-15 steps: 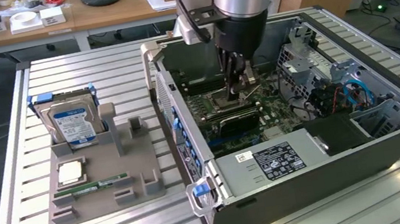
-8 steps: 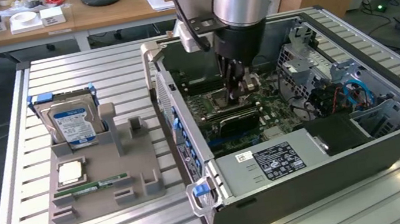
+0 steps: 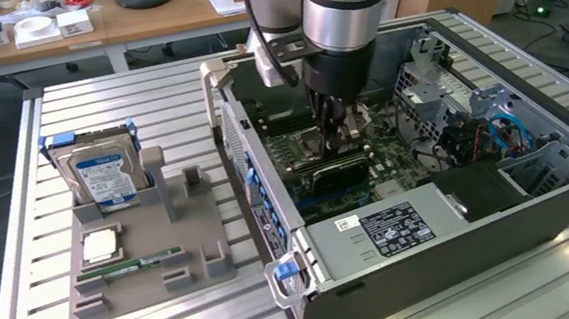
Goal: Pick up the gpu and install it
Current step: 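Press down on the gpu until it lock into place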
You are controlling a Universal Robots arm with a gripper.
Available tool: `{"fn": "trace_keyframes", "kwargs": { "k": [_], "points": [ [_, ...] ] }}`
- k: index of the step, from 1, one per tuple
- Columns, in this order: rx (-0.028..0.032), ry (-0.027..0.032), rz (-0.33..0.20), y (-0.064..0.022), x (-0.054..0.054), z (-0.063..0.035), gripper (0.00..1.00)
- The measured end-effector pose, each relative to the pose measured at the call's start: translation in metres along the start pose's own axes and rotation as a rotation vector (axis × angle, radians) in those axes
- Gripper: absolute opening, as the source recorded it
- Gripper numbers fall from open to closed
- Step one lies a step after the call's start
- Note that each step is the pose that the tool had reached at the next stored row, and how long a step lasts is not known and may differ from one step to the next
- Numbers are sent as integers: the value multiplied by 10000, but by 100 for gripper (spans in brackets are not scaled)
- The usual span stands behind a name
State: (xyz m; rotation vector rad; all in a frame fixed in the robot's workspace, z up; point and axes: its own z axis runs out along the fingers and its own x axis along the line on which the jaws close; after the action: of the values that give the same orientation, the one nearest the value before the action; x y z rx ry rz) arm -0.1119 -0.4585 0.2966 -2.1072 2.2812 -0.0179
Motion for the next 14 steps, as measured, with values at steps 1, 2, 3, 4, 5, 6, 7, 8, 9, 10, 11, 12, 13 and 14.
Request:
{"fn": "trace_keyframes", "kwargs": {
  "k": [1,2,3,4,5,6,7,8,9,10,11,12,13,14],
  "points": [
    [0,1,-1,0,0,19,11],
    [-1,2,-1,1,0,37,11],
    [-1,0,0,2,0,54,11],
    [0,0,0,2,0,68,11],
    [0,-1,0,3,0,76,11],
    [-1,2,0,2,0,76,11],
    [-1,2,-1,3,0,76,11],
    [-1,2,0,3,0,76,11],
    [0,0,0,3,-2,77,11],
    [1,-1,4,7,-13,79,11],
    [0,1,1,11,-27,80,11],
    [1,1,0,15,-36,82,11],
    [2,-1,0,21,-40,88,11],
    [2,-2,0,25,-42,100,11]
  ]
}}
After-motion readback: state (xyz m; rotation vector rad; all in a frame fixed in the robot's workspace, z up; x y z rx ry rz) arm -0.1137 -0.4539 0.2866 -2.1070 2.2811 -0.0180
